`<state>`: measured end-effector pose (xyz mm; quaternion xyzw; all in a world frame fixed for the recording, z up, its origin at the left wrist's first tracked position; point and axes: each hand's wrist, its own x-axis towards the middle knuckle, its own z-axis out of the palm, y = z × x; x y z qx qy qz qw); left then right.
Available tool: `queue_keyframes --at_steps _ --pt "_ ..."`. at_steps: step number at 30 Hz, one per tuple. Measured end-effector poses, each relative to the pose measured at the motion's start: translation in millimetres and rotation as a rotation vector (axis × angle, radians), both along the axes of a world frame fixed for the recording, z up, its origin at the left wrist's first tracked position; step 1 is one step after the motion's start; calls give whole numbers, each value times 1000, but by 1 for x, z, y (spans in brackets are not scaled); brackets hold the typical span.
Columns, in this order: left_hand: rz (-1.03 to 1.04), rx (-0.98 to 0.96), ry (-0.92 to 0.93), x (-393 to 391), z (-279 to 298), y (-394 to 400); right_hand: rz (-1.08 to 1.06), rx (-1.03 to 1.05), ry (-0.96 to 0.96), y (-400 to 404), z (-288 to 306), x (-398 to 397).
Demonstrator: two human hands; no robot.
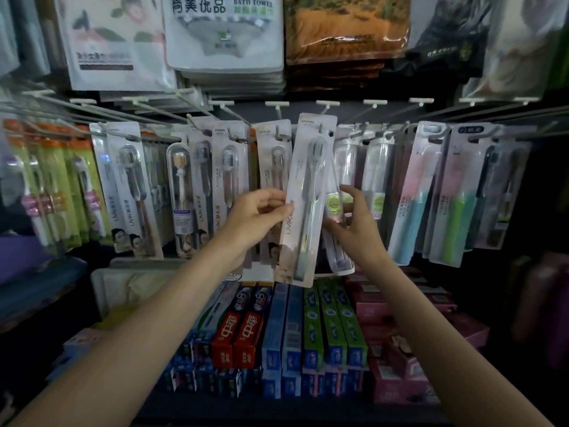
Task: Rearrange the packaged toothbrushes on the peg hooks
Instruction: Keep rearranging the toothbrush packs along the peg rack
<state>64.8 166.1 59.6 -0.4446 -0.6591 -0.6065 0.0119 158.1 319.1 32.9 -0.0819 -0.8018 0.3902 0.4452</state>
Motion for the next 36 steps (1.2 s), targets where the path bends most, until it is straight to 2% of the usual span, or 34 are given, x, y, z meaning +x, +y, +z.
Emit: queue_keyframes --at_steps 2,8,13,15,17,19,21,24,27,29,32,36 --pt "22 2 17 0 0 1 4 46 -11 -1 1 2" --pt "152 -40 227 -2 1 1 31 59 -63 -1 5 3" --pt "211 -19 351 -5 1 -8 -130 140 -109 3 4 3" --pt "230 43 353 -8 -3 -18 -252 201 -37 -3 4 6" --pt "322 134 378 -16 -9 -33 -350 305 126 -19 7 8" --pt "428 222 358 -31 -12 -49 -350 409 251 -42 14 5" --pt "496 260 272 -51 -12 -62 -201 421 246 -67 23 -4" --pt "475 138 135 -77 -9 -69 114 326 102 -101 33 -33" --pt "354 51 90 -95 -4 -65 239 264 -73 -124 32 -68" --pt "326 31 65 -102 0 -61 230 225 -119 -132 28 -83" --pt "309 33 -9 -110 1 -64 104 258 -111 -136 23 -89" --pt "317 37 48 -114 -6 -69 12 272 -116 -132 16 -84"
